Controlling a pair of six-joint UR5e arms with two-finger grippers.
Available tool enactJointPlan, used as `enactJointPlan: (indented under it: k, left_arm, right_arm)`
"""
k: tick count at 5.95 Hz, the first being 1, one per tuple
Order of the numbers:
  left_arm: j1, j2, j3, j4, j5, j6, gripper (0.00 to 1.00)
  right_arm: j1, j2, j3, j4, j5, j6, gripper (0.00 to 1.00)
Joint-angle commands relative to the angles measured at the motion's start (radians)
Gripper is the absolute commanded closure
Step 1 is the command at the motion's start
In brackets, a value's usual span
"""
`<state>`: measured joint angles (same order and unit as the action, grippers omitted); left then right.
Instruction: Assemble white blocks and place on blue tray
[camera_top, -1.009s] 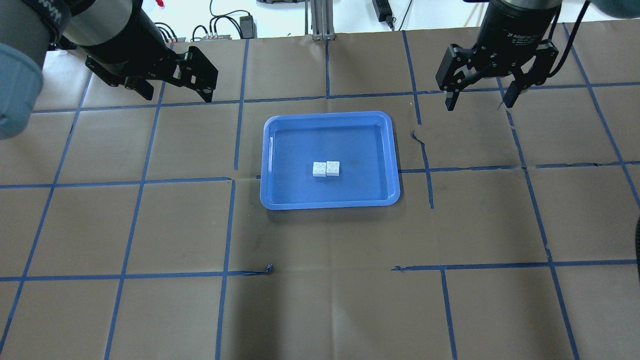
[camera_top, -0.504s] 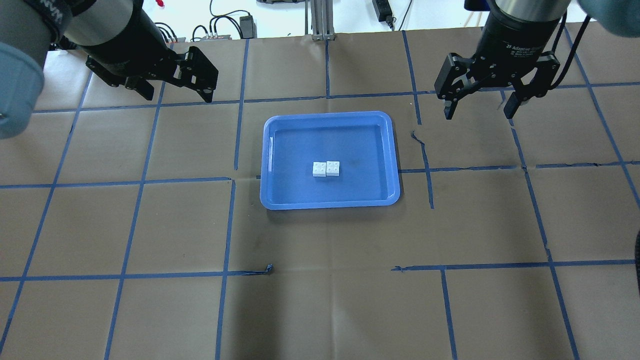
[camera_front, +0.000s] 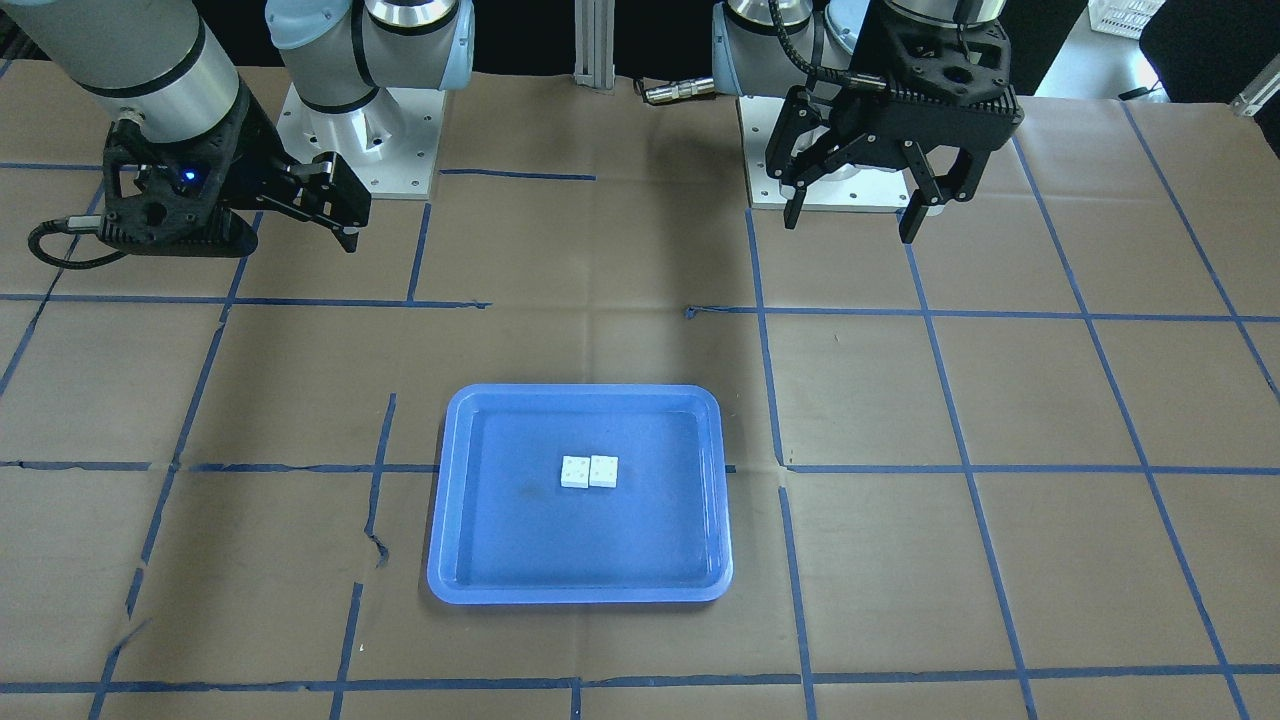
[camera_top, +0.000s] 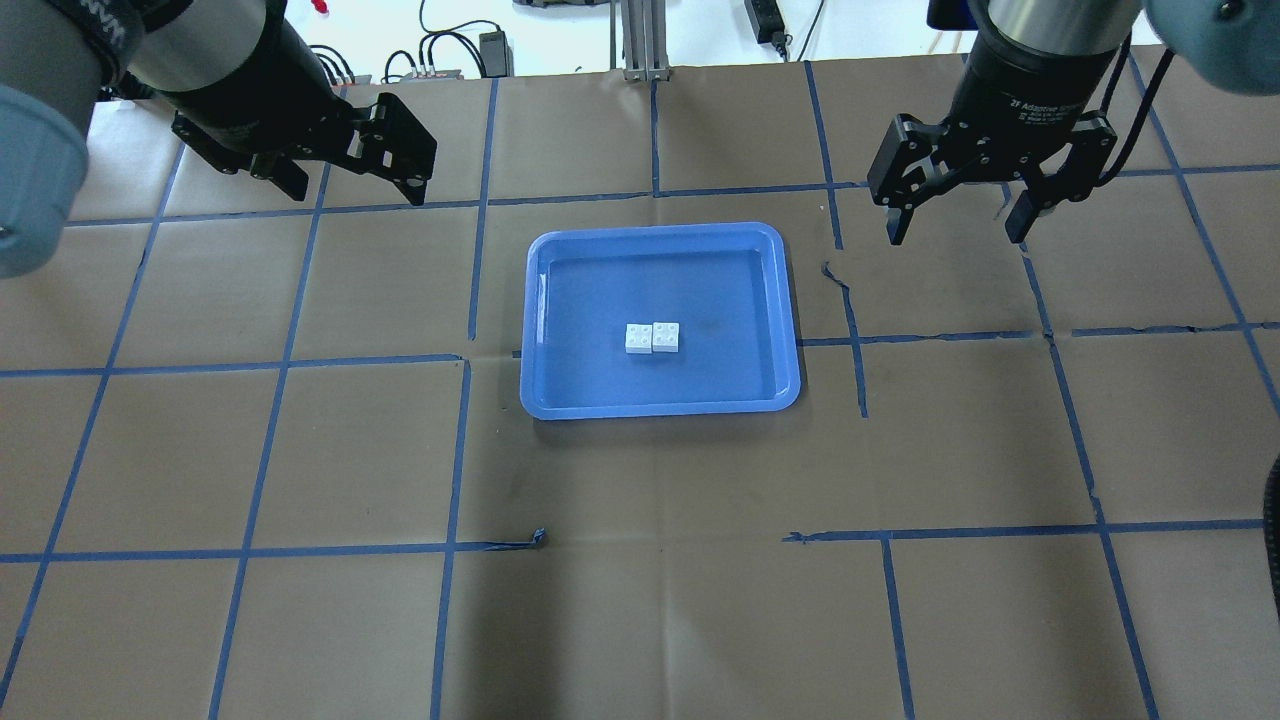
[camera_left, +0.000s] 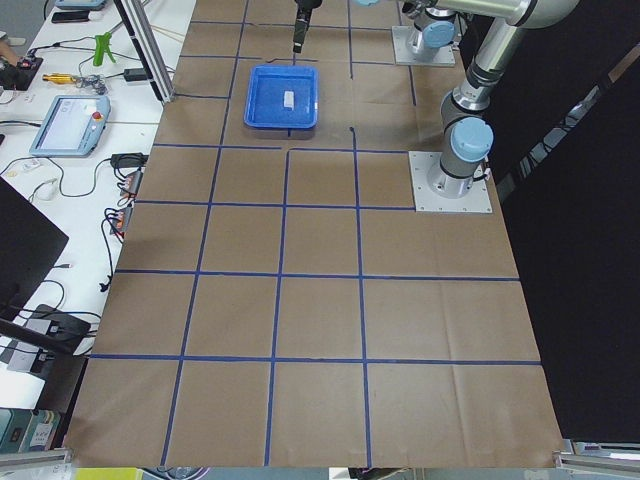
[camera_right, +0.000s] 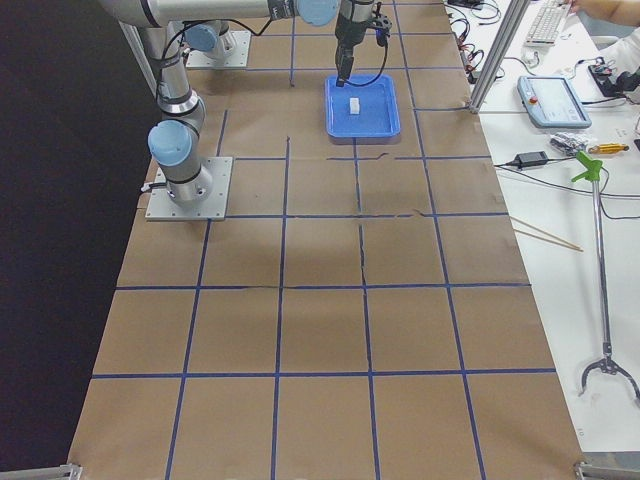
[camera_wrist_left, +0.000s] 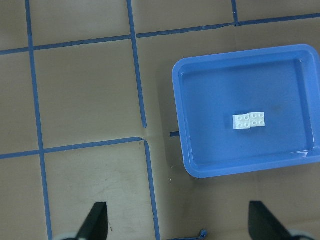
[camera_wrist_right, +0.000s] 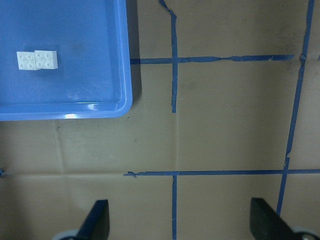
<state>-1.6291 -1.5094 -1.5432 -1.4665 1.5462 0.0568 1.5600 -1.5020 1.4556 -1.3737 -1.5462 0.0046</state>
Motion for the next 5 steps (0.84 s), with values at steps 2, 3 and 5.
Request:
enactJointPlan:
  k: [2,3,5]
  left_arm:
    - [0.0,0.003,0.0,0.0,0.0,0.0,0.01]
    - [0.0,0.005,0.0,0.0,0.0,0.0,0.01]
    - [0.0,0.008,0.0,-0.002,0.002,0.0,0.01]
  right_arm:
    - [0.0,0.002,-0.001,-0.001,0.0,-0.002,0.0]
    - [0.0,0.002,-0.004,-0.001,0.0,-0.003,0.0]
    - [0.0,0.003,-0.003,-0.001,0.0,-0.009,0.0]
